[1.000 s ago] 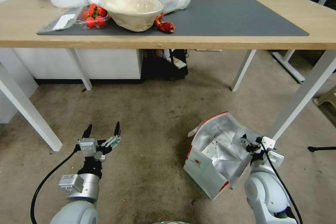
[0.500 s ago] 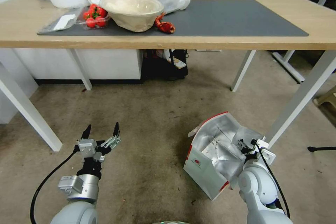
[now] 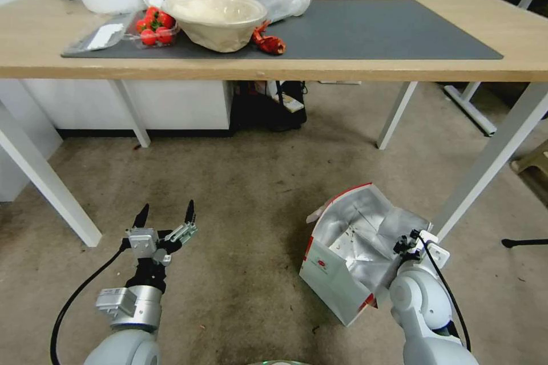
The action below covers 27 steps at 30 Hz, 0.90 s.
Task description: Pick up the food delivery bag from the floor and place it on the table.
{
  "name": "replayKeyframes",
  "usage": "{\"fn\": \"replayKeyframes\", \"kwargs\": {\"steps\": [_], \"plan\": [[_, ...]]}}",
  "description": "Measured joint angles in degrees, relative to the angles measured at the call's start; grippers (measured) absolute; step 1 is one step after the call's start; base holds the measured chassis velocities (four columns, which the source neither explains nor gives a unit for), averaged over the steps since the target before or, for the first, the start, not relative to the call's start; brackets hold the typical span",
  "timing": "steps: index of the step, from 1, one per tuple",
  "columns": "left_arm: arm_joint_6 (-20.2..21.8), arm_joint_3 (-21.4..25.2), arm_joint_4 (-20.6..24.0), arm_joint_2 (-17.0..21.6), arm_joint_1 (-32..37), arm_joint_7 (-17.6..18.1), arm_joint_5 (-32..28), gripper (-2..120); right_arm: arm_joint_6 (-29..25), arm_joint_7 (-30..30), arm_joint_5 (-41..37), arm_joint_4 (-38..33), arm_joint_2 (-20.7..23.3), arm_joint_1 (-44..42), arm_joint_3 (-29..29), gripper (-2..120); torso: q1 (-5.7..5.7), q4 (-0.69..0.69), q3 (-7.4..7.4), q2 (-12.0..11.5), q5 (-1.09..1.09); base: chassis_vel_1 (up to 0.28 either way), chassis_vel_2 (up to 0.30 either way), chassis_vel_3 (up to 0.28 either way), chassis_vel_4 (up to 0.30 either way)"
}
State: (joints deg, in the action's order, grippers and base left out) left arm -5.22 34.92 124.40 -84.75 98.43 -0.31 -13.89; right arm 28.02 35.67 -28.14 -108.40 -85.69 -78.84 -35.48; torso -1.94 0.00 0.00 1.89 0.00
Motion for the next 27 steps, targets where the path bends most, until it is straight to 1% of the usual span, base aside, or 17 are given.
{"fn": "replayKeyframes", "kwargs": {"steps": [1, 3, 5, 6, 7, 11, 12, 13, 14, 15, 16, 18, 20, 21, 24, 25, 27], "plan": [[0.0, 0.0, 0.0, 0.0, 0.0, 0.0, 0.0, 100, 0.0, 0.0, 0.0, 0.0, 0.0, 0.0, 0.0, 12, 0.00, 0.00, 0.00, 0.0, 0.00, 0.000, 0.000, 0.000, 0.000], [0.0, 0.0, 0.0, 0.0, 0.0, 0.0, 0.0, 100, -0.2, -0.7, 0.6, -0.8, 0.2, -0.6, 0.0, 3, 0.00, 0.00, 0.00, 0.0, 0.00, 0.000, 0.000, 0.000, 0.000], [0.0, 0.0, -0.1, 0.0, 0.0, 0.0, 0.0, 100, -0.5, -1.3, 1.1, -1.2, 0.4, -0.9, 0.0, 0, 0.00, 0.00, 0.00, 0.0, 0.00, 0.000, 0.000, 0.000, 0.000], [0.0, 0.0, -0.1, 0.0, 0.0, 0.0, 0.0, 100, -1.0, -2.7, 2.0, -1.7, 0.7, -1.3, 0.0, 0, 0.00, 0.00, 0.00, 0.0, 0.00, 0.000, 0.000, 0.000, 0.000], [0.0, 0.0, -0.1, 0.0, 0.0, 0.0, 0.0, 100, -1.0, -2.7, 2.0, -1.7, 0.7, -1.3, 0.0, 0, 0.00, 0.00, 0.00, 0.0, 0.00, 0.000, 0.000, 0.000, 0.000], [0.0, -0.1, -0.2, 0.0, -0.1, 0.0, 0.0, 100, -2.4, -9.6, 4.8, -4.4, 2.5, -3.6, -0.1, 0, 0.00, 0.00, 0.00, 0.0, 0.01, 0.000, 0.000, 0.000, 0.000], [0.0, -0.1, -0.2, 0.0, -0.1, 0.0, 0.0, 100, -2.4, -9.6, 4.8, -4.4, 2.5, -3.6, -0.1, 0, 0.00, 0.00, 0.00, 0.0, 0.01, 0.000, 0.000, 0.000, 0.000], [0.0, -0.1, -0.2, 0.0, -0.1, 0.0, 0.0, 100, -2.6, -12.7, 4.9, -5.7, 3.5, -4.5, -0.1, 0, 0.00, -0.01, 0.00, 0.0, 0.01, 0.000, 0.000, 0.000, 0.000], [0.0, -0.1, -0.2, 0.0, -0.2, 0.0, 0.0, 100, -2.6, -17.5, 4.3, -8.3, 5.5, -5.7, 0.0, 0, 0.00, -0.01, 0.00, 0.0, 0.01, 0.000, 0.000, 0.000, 0.000], [0.0, -0.1, -0.3, 0.0, -0.2, 0.0, 0.0, 100, -2.3, -19.9, 3.4, -9.8, 7.0, -6.1, 0.1, 0, 0.00, 0.00, 0.00, 0.0, -0.01, 0.000, 0.000, 0.000, 0.000], [0.0, -0.1, -0.3, 0.0, -0.2, 0.0, 0.0, 100, -2.3, -19.9, 3.4, -9.8, 7.0, -6.1, 0.1, 0, 0.00, 0.00, 0.00, 0.0, -0.01, 0.000, 0.000, 0.000, 0.000], [-0.1, -0.1, -0.3, -0.1, -0.3, 0.0, 0.1, 100, -1.6, -23.9, 0.7, -12.8, 10.7, -6.8, 0.2, 0, 0.00, 0.00, 0.00, 0.0, 0.01, 0.000, 0.000, 0.000, 0.000], [-0.1, -0.1, -0.4, -0.1, -0.3, 0.0, 0.1, 100, -0.7, -27.7, -2.8, -15.8, 15.6, -7.2, 0.2, 0, 0.00, 0.00, 0.00, 0.0, 0.01, 0.000, 0.000, 0.000, 0.000], [-0.1, -0.1, -0.4, -0.1, -0.3, 0.0, 0.1, 100, -0.7, -27.7, -2.8, -15.8, 15.6, -7.2, 0.2, 0, 0.00, 0.00, 0.00, 0.0, 0.01, 0.000, 0.000, 0.000, 0.000], [-0.1, -0.1, -0.5, -0.2, -0.4, 0.0, 0.1, 100, -0.6, -34.1, -7.9, -18.6, 22.7, -7.3, -0.1, 0, 0.00, 0.01, 0.00, 0.0, 0.02, 0.000, 0.000, 0.000, 0.000], [-0.1, -0.1, -0.5, -0.2, -0.4, 0.0, 0.1, 100, -0.6, -34.1, -7.9, -18.6, 22.7, -7.3, -0.1, 0, 0.00, 0.01, 0.00, 0.0, 0.02, 0.000, 0.000, 0.000, 0.000], [-0.1, -0.2, -0.6, -0.3, -0.5, 0.0, 0.2, 100, -1.2, -39.6, -11.6, -19.3, 27.6, -7.0, -0.7, 0, -0.01, 0.00, 0.00, 0.0, 0.01, 0.000, 0.000, 0.000, 0.000]]}}
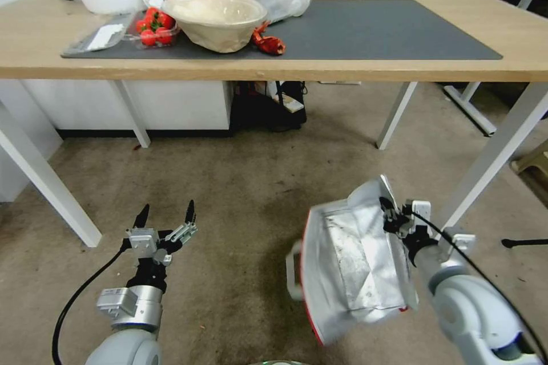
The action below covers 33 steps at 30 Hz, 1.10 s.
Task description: Pick up the food delivery bag from the floor and place it on the table.
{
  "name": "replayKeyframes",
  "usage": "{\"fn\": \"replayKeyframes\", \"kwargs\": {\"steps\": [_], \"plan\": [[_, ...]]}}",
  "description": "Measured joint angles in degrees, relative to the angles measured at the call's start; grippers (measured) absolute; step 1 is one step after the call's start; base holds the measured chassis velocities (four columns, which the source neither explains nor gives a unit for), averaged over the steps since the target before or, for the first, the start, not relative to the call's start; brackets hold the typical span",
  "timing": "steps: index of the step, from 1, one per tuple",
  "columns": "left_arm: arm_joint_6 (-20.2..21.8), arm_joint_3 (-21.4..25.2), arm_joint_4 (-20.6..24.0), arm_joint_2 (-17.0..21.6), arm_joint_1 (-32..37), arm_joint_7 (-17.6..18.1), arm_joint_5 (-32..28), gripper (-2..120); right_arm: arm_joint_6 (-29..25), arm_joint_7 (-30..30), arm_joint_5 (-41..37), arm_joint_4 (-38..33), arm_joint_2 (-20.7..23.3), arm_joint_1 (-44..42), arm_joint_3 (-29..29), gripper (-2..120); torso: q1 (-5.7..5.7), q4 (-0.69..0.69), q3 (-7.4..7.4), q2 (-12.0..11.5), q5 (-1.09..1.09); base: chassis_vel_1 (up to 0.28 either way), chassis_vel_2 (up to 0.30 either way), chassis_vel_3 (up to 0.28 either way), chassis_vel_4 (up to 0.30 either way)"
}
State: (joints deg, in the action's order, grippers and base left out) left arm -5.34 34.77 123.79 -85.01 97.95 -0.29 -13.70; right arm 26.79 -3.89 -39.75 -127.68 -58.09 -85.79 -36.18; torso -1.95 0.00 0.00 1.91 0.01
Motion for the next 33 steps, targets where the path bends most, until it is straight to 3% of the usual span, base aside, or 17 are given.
{"fn": "replayKeyframes", "kwargs": {"steps": [1, 2, 5, 6, 9, 10, 14, 15, 18, 25, 33], "plan": [[0.0, 0.0, 0.0, 0.0, 0.0, 0.0, 0.0, 100, -0.8, -3.9, -2.4, -0.1, 2.8, 0.2, -0.4, 0, 0.00, 0.00, 0.00, 0.0, 0.02, 0.000, 0.000, 0.000, 0.000], [0.0, 0.0, 0.0, 0.0, 0.0, 0.0, 0.0, 100, -0.8, -3.9, -2.4, -0.1, 2.8, 0.2, -0.4, 0, 0.00, 0.00, 0.00, 0.0, 0.02, 0.000, 0.000, 0.000, 0.000], [0.0, 0.0, -0.1, -0.1, 0.0, 0.0, 0.1, 100, -3.5, -16.4, -8.3, 0.8, 12.5, 2.1, -1.2, 0, 0.00, 0.00, 0.00, 0.0, 0.01, 0.000, 0.000, 0.000, 0.000], [0.0, 0.0, -0.1, -0.1, 0.0, 0.0, 0.1, 100, -3.5, -16.4, -8.3, 0.8, 12.5, 2.1, -1.2, 0, 0.00, 0.00, 0.00, 0.0, 0.01, 0.000, 0.000, 0.000, 0.000], [0.0, 0.0, -0.1, -0.2, 0.0, 0.0, 0.2, 100, -6.8, -24.2, -13.6, 2.2, 21.0, 4.3, -1.1, 0, 0.00, 0.01, 0.00, 0.0, 0.00, 0.000, 0.000, 0.000, 0.000], [0.0, 0.0, -0.1, -0.2, 0.0, 0.0, 0.2, 100, -6.8, -24.2, -13.6, 2.2, 21.0, 4.3, -1.1, 0, 0.00, 0.01, 0.00, 0.0, 0.00, 0.000, 0.000, 0.000, 0.000], [0.0, 0.0, -0.1, -0.4, -0.1, 0.0, 0.3, 100, -10.0, -34.5, -17.9, 4.7, 31.1, 6.1, -1.7, 0, 0.00, 0.00, 0.00, 0.0, -0.01, 0.000, 0.000, 0.000, 0.000], [0.0, 0.0, -0.1, -0.4, -0.1, 0.0, 0.3, 100, -10.0, -34.5, -17.9, 4.7, 31.1, 6.1, -1.7, 0, 0.00, 0.00, 0.00, 0.0, -0.01, 0.000, 0.000, 0.000, 0.000], [0.0, -0.1, -0.1, -0.5, -0.2, 0.0, 0.6, 100, -12.0, -44.4, -21.1, 7.0, 38.0, 7.6, -2.3, 0, 0.00, 0.00, 0.00, 0.0, -0.01, 0.000, 0.000, 0.000, 0.000], [0.4, 0.0, 0.2, -0.5, -0.3, -0.2, 1.0, 100, -11.7, -47.0, -23.0, 7.4, 41.5, 8.7, -2.3, 0, 0.00, 0.00, 0.00, 0.0, 0.00, 0.000, 0.000, 0.000, 0.000], [0.6, 0.1, 0.4, -0.5, -0.4, -0.3, 1.0, 100, -10.9, -47.1, -22.3, 7.2, 41.7, 8.3, -2.1, 0, 0.00, 0.00, 0.00, 0.0, 0.00, 0.000, 0.000, 0.000, 0.000]]}}
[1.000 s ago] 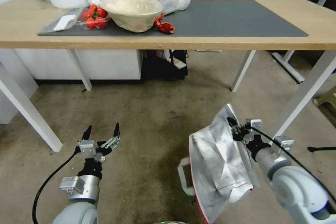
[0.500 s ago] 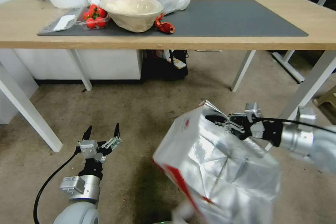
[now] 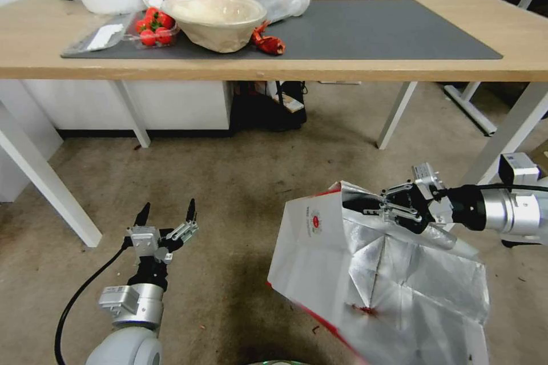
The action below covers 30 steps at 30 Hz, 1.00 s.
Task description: Pick up the food delivery bag from the floor and place it on the table.
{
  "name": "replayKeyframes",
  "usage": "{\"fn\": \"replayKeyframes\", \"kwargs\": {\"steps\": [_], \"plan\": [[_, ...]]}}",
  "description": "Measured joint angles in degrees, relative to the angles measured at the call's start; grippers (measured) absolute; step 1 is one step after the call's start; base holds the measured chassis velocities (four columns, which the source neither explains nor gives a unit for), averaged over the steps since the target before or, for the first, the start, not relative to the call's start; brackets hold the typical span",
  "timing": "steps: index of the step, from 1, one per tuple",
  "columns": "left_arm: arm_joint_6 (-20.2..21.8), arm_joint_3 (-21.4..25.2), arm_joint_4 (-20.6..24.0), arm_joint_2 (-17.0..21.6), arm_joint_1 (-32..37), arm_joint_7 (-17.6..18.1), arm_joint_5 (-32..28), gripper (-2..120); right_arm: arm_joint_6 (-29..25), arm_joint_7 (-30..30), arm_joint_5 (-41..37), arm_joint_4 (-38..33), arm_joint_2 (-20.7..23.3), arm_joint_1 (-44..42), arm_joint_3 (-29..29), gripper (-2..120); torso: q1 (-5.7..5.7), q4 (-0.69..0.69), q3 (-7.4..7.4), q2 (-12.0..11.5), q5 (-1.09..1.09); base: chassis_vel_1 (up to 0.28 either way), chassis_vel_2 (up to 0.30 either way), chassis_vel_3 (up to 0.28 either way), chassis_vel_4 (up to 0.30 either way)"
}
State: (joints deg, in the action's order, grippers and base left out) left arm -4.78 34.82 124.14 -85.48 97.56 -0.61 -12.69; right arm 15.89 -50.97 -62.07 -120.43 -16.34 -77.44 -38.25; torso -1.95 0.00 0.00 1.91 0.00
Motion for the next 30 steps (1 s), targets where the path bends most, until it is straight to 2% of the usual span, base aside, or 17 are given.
{"fn": "replayKeyframes", "kwargs": {"steps": [16, 20, 30], "plan": [[-1.2, 0.7, -0.2, 0.1, -0.1, -1.5, -0.6, 100, 1.2, 0.8, 0.7, -0.9, -1.2, -0.4, 0.2, 0, -0.01, 0.00, 0.33, 0.5, -0.01, 0.000, 0.000, 0.000, 0.000], [-1.2, 0.7, -0.2, 0.1, 0.1, -1.5, -0.6, 100, 1.6, 1.0, 0.4, -1.2, -1.0, -0.4, 0.2, 0, -0.03, 0.00, 1.96, 2.1, -0.01, 0.000, 0.000, 0.000, 0.000], [-1.1, 0.7, 0.2, 0.1, 0.0, -1.4, -0.6, 100, 1.6, 0.3, 0.2, -1.4, -0.2, -0.4, 0.3, 0, -0.34, -0.01, 4.30, 4.7, 0.00, 0.000, 0.000, 0.000, 0.000]]}}
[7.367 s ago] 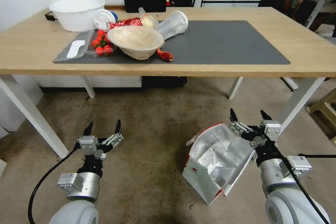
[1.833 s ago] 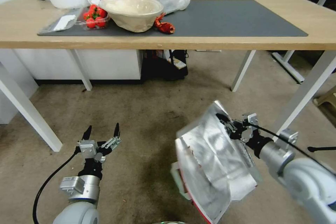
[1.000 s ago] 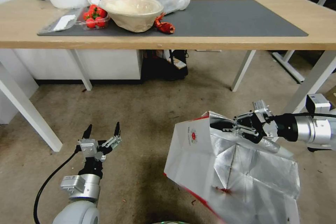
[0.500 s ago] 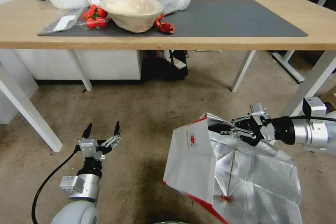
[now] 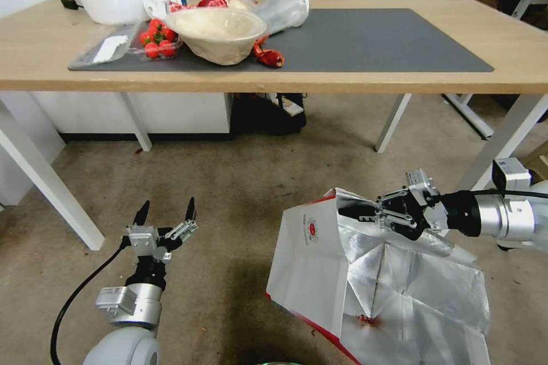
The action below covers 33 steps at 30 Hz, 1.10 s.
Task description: Pick up the food delivery bag from the floor and place it on the table.
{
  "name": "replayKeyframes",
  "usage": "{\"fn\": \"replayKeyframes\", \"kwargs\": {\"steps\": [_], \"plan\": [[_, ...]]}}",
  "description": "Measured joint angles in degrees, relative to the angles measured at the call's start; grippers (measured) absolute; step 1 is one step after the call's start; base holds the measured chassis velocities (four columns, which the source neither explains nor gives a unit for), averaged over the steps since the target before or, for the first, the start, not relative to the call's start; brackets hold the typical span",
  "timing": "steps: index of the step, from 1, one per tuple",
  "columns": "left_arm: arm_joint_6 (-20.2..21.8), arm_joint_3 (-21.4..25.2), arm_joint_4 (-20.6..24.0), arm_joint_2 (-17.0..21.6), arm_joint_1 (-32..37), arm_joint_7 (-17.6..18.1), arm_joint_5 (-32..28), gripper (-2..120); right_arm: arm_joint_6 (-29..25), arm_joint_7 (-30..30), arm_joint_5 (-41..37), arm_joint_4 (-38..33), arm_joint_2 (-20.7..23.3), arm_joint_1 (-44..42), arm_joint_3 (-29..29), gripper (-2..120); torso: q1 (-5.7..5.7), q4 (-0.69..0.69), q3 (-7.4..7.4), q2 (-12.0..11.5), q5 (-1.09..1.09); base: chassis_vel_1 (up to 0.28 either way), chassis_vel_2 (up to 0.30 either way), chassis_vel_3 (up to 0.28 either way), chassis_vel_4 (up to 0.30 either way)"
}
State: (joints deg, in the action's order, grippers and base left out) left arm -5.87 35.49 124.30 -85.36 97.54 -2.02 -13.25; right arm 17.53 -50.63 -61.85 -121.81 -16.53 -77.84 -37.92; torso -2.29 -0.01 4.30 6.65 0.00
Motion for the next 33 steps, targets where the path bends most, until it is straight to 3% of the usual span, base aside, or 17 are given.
{"fn": "replayKeyframes", "kwargs": {"steps": [33], "plan": [[0.2, 0.2, 0.8, 0.2, 0.4, 0.1, -0.1, 100, 0.0, -0.4, 0.1, -0.5, 0.4, -0.3, 0.3, 0, -1.53, 0.01, 5.94, 7.4, 0.00, 0.000, 0.000, 0.000, 0.000]]}}
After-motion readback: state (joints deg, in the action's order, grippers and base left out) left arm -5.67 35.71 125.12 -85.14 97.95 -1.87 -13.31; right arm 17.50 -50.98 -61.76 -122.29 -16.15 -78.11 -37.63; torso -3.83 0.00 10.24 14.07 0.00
